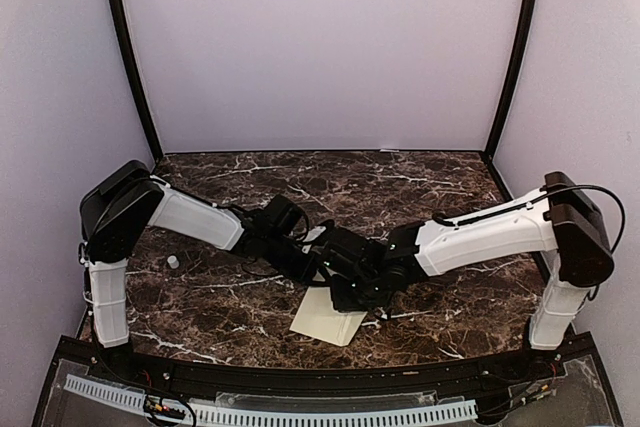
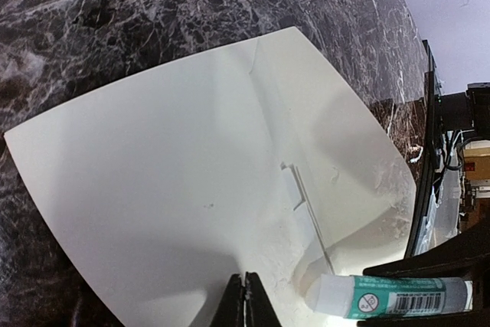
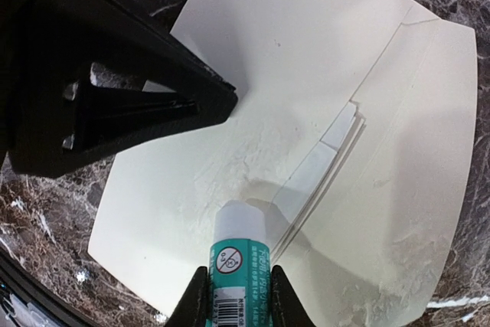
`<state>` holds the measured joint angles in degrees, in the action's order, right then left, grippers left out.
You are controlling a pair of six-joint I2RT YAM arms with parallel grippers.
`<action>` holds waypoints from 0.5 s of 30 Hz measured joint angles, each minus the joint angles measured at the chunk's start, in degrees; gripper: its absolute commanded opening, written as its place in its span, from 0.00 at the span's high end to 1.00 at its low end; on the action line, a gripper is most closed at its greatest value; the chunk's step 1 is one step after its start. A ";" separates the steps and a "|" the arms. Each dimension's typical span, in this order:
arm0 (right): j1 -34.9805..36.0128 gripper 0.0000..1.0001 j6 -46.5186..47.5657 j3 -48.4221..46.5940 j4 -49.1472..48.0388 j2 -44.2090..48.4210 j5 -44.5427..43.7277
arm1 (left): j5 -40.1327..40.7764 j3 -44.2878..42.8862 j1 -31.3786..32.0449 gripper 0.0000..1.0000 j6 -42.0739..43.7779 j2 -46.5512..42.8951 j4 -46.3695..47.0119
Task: Place the letter into the envelope and seal it
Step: Paint the envelope at the center of the board.
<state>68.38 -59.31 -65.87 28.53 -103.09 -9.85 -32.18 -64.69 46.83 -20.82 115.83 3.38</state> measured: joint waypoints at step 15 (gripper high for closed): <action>-2.51 0.97 1.90 3.50 2.12 11.96 1.01 | 0.26 1.51 -1.38 0.72 1.55 -6.45 -0.09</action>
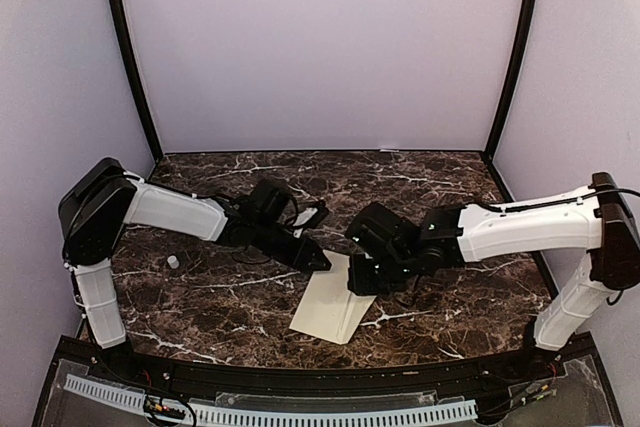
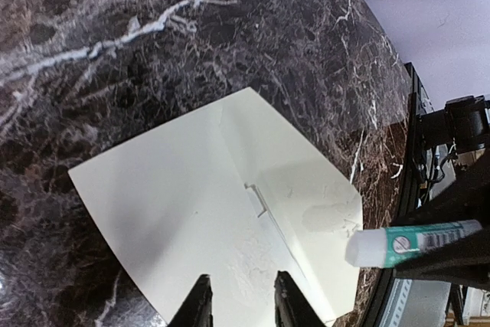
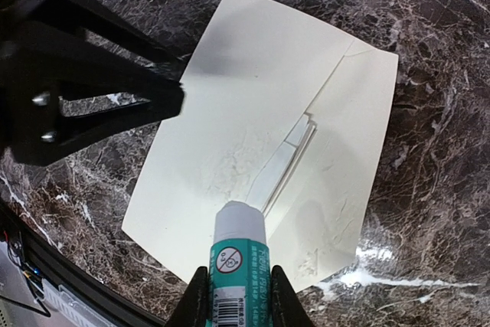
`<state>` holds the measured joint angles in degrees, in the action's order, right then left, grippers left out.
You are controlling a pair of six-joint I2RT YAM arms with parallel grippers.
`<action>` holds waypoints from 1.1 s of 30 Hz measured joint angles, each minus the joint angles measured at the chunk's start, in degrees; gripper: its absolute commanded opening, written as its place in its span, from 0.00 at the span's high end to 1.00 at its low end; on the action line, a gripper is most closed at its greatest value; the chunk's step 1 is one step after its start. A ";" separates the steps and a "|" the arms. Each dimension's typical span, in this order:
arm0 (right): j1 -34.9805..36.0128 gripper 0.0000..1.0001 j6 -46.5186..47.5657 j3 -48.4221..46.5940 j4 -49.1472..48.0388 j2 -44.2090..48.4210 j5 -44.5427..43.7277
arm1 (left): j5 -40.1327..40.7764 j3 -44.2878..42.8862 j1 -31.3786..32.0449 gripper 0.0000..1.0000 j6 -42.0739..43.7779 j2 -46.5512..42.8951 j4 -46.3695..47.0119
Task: Place the letter into the envelope and seal it
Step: Paint the envelope at the center of the board.
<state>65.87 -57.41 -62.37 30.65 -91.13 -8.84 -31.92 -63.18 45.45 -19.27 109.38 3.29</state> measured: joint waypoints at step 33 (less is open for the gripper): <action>-5.64 0.99 12.85 -1.55 -7.65 -11.26 7.58 | 9.03 -1.55 2.56 0.78 5.14 0.42 -9.99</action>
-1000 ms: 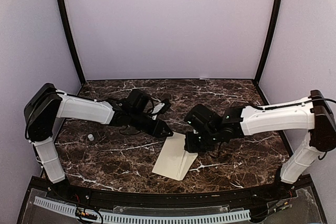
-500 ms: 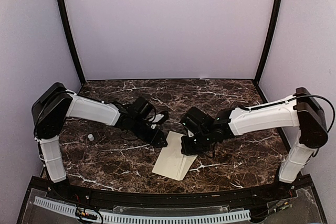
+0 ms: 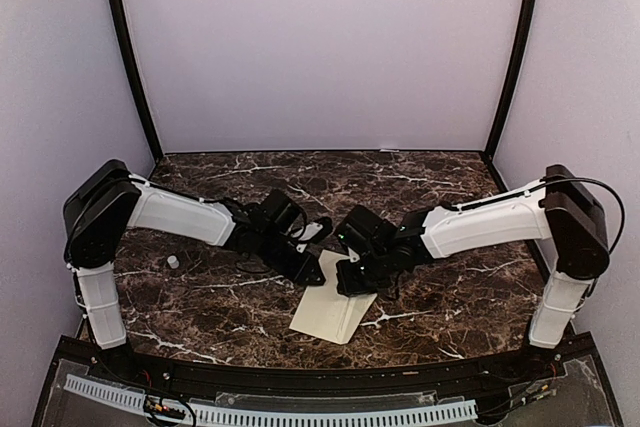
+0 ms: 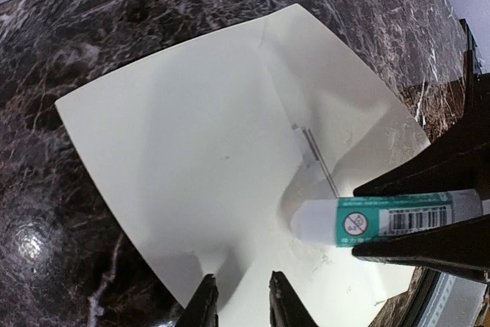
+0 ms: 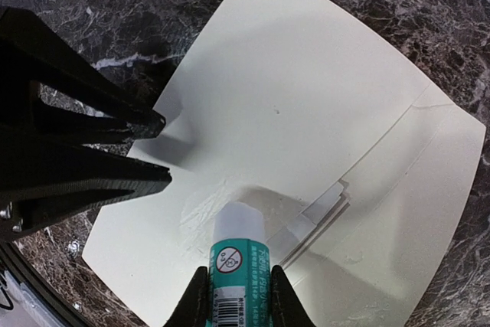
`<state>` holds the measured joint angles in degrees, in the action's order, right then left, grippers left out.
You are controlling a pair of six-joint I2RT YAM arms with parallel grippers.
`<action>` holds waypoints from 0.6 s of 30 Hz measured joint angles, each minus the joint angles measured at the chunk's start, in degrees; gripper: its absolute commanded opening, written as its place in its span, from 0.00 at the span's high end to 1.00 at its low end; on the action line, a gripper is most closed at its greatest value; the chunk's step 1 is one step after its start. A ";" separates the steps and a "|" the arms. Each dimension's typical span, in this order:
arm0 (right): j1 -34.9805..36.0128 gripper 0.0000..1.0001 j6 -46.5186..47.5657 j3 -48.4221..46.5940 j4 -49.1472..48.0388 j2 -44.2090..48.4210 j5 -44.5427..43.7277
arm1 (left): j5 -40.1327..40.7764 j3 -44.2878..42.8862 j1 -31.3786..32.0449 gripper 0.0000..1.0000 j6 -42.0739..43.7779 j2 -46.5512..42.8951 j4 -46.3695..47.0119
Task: Place the letter into the envelope and seal it
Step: Paint the envelope at the center of the board.
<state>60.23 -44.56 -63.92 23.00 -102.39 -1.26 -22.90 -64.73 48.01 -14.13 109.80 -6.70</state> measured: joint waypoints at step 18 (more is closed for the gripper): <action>-0.02 1.00 -0.15 -0.79 0.15 -1.22 1.62 | -4.87 -1.05 0.52 0.99 -3.74 4.52 3.98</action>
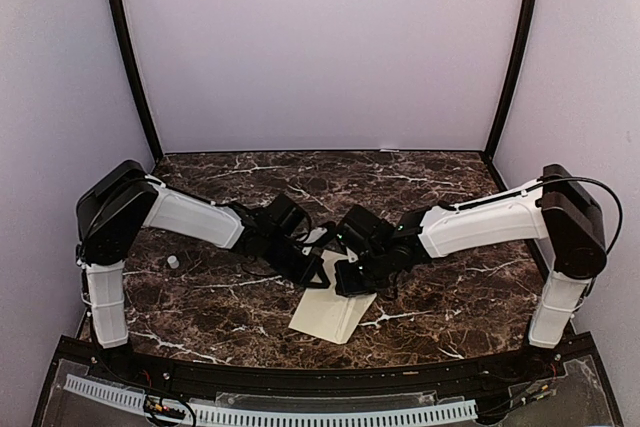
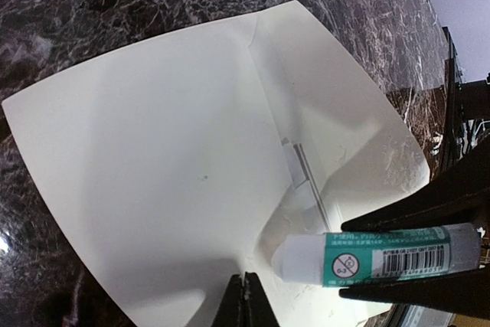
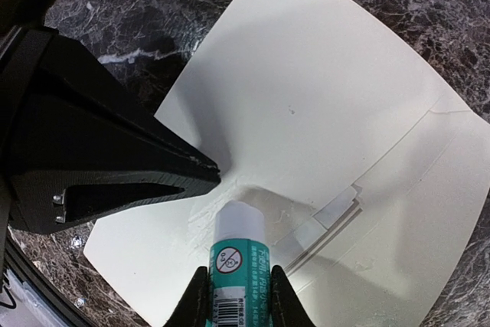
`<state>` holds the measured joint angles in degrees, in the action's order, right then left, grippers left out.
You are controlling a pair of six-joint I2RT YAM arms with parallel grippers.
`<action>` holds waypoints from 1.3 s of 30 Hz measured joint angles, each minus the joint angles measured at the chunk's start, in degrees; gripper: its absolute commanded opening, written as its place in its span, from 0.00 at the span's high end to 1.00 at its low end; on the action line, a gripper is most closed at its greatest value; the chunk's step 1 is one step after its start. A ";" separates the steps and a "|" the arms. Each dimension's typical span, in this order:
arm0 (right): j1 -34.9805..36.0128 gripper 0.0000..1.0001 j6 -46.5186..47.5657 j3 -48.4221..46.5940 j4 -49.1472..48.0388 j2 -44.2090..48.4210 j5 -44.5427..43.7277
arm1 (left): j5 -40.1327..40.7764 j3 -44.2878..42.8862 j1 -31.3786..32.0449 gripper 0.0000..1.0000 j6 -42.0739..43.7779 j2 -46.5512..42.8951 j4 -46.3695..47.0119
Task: Place the letter into the envelope and seal it
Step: Paint the envelope at the center of the board.
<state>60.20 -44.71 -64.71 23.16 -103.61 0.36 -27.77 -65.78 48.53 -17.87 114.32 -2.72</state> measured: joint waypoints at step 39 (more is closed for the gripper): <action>1.38 1.00 -5.03 0.52 0.00 0.22 4.35 | -1.97 -0.83 -0.39 1.00 -0.85 1.20 0.90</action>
<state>61.58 -49.74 -64.18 23.16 -103.39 4.71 -29.74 -66.61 48.14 -18.72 115.52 -1.83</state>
